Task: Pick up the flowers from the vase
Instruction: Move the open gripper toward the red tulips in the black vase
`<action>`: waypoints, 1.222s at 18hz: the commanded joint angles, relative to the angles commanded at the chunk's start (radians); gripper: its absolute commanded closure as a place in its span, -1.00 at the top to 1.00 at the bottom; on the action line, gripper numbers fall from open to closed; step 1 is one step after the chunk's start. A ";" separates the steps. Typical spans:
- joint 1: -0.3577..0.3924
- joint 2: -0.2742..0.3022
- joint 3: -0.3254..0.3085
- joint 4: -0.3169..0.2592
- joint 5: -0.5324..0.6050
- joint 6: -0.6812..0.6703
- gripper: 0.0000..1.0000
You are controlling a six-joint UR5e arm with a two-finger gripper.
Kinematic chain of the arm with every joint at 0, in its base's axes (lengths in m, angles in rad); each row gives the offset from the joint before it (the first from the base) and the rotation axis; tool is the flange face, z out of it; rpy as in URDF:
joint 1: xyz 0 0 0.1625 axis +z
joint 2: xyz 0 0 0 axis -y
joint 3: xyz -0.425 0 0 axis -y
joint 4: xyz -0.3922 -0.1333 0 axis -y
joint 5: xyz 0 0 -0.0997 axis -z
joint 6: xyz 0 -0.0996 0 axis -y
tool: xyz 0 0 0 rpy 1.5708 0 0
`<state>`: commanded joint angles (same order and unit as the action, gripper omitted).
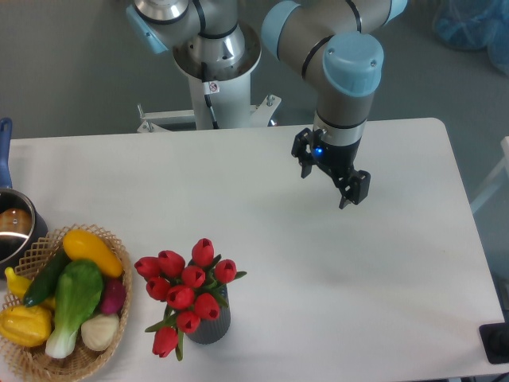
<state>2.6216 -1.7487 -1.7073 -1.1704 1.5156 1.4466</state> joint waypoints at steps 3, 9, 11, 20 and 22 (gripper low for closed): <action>0.000 0.002 0.002 -0.003 0.000 0.000 1.00; 0.005 0.003 -0.041 0.009 -0.011 0.002 1.00; 0.006 0.020 -0.066 0.026 -0.052 0.000 1.00; -0.015 -0.066 -0.090 0.141 -0.129 -0.046 1.00; -0.015 -0.071 -0.087 0.152 -0.132 -0.057 1.00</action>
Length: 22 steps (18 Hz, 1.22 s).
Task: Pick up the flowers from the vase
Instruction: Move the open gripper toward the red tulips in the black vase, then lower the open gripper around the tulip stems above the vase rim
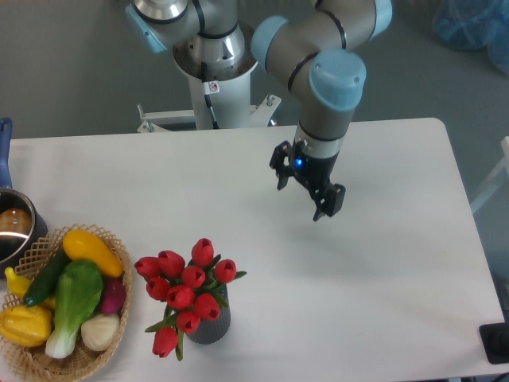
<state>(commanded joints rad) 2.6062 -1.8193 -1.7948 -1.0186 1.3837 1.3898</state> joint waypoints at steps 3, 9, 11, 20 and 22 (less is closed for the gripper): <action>0.009 -0.012 0.012 0.040 -0.055 -0.009 1.00; 0.025 -0.031 0.008 0.101 -0.438 -0.058 1.00; 0.025 -0.031 0.008 0.101 -0.530 -0.060 1.00; 0.014 -0.040 0.035 0.115 -0.805 -0.160 1.00; 0.012 -0.061 0.054 0.114 -0.842 -0.160 1.00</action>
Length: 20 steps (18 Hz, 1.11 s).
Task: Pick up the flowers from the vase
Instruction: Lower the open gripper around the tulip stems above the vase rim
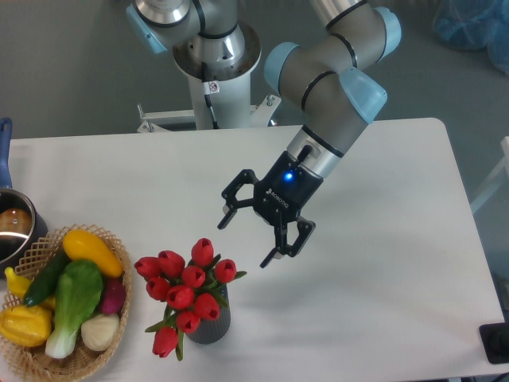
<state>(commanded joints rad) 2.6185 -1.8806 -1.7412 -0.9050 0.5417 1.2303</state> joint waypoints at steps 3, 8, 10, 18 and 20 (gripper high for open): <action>-0.014 -0.041 0.040 0.002 -0.006 0.000 1.00; -0.026 -0.084 0.078 0.008 -0.046 -0.026 1.00; -0.026 -0.088 0.078 0.015 -0.054 -0.026 1.00; -0.041 -0.112 0.083 0.015 -0.060 -0.026 1.00; -0.051 -0.115 0.083 0.015 -0.060 -0.026 1.00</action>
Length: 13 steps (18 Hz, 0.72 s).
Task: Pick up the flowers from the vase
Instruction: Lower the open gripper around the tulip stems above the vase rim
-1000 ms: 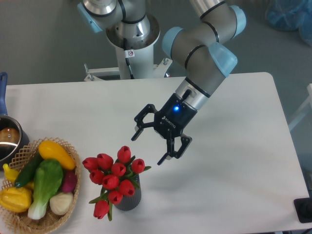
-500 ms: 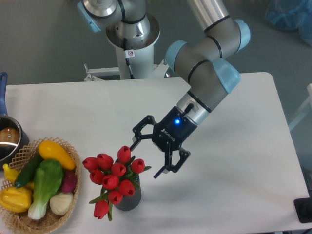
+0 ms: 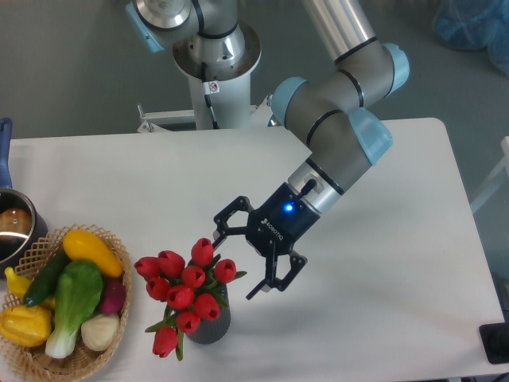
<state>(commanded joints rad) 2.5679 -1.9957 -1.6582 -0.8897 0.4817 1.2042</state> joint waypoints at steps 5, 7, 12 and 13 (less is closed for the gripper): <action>-0.031 -0.014 -0.002 0.006 -0.014 0.000 1.00; -0.034 -0.018 -0.009 0.008 -0.026 0.000 0.98; -0.038 -0.018 -0.014 0.008 -0.034 0.000 0.52; -0.038 -0.017 -0.014 0.008 -0.035 0.000 0.46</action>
<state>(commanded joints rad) 2.5295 -2.0126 -1.6720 -0.8820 0.4464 1.2042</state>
